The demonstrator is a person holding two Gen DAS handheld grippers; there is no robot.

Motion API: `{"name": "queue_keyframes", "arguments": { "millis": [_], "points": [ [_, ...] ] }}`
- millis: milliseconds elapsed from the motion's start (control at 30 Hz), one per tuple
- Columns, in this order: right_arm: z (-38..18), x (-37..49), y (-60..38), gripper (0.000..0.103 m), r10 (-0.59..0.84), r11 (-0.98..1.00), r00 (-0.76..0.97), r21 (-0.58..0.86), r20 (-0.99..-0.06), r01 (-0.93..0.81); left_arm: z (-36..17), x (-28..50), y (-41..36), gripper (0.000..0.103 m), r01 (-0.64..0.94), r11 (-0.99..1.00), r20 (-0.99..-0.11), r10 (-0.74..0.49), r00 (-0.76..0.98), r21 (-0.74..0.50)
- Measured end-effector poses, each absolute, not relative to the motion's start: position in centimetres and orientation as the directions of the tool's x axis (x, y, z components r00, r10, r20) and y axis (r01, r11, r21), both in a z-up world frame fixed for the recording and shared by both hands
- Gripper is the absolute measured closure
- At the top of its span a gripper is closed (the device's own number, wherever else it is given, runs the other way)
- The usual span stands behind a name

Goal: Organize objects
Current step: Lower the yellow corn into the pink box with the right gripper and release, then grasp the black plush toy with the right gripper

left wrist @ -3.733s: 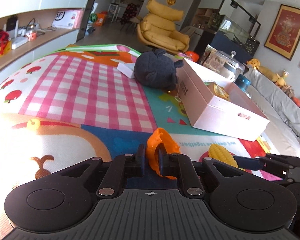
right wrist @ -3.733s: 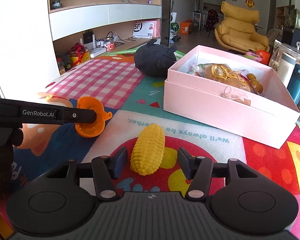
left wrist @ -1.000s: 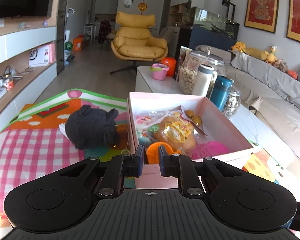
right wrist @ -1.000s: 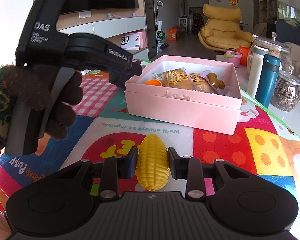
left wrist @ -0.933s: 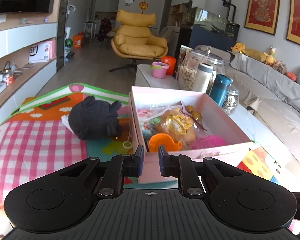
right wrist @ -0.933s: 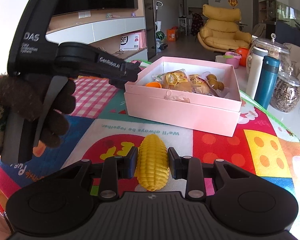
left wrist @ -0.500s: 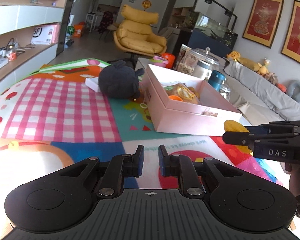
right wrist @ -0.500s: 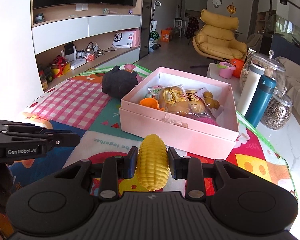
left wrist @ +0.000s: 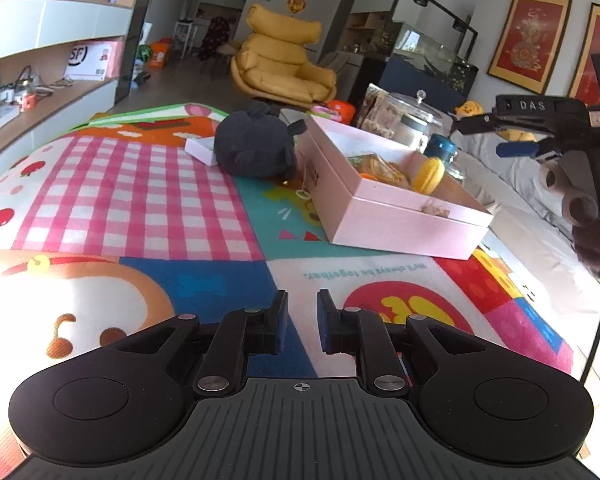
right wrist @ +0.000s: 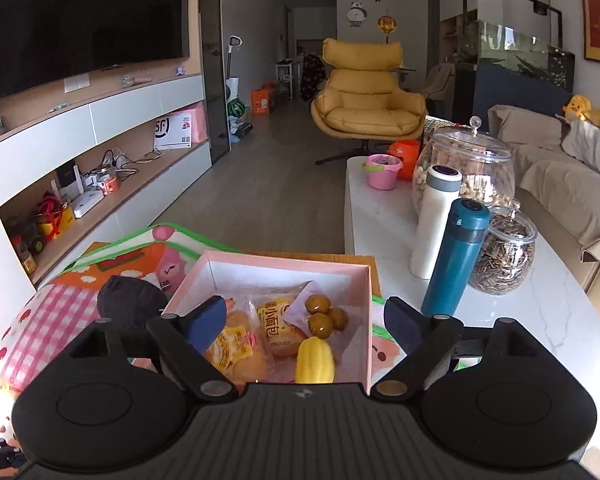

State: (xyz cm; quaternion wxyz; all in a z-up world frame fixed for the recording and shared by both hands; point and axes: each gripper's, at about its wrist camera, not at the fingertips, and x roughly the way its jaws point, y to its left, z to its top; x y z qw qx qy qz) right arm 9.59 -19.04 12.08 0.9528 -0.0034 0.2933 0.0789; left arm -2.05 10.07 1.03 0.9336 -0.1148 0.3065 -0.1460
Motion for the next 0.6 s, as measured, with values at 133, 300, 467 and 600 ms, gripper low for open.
{"name": "queue_keyframes", "arguments": {
  "millis": [133,300,467,600],
  "points": [
    [8.5,7.3,-17.4,0.012,0.168,0.979,0.790,0.003,-0.590,-0.206,1.0,-1.6,10.2,0.086,0.177,0.938,-0.540,-0.318,0.779,-0.297],
    [7.2,5.4,-14.4,0.006,0.202,0.958,0.799,-0.057,-0.566,-0.282,1.5,-0.3,11.1,0.086,0.117,0.947,-0.544,-0.270,0.794,-0.299],
    [10.5,7.7,-9.3,0.000,0.281,0.915,0.795,-0.100,-0.537,-0.391,3.2,1.7,14.6,0.086,-0.020,0.959,-0.515,-0.135,0.846,-0.284],
    [10.7,12.8,-2.3,0.000,0.279,0.863,0.743,-0.180,-0.609,-0.472,4.1,2.8,16.7,0.086,-0.038,0.963,-0.510,-0.108,0.853,-0.267]
  ]
}}
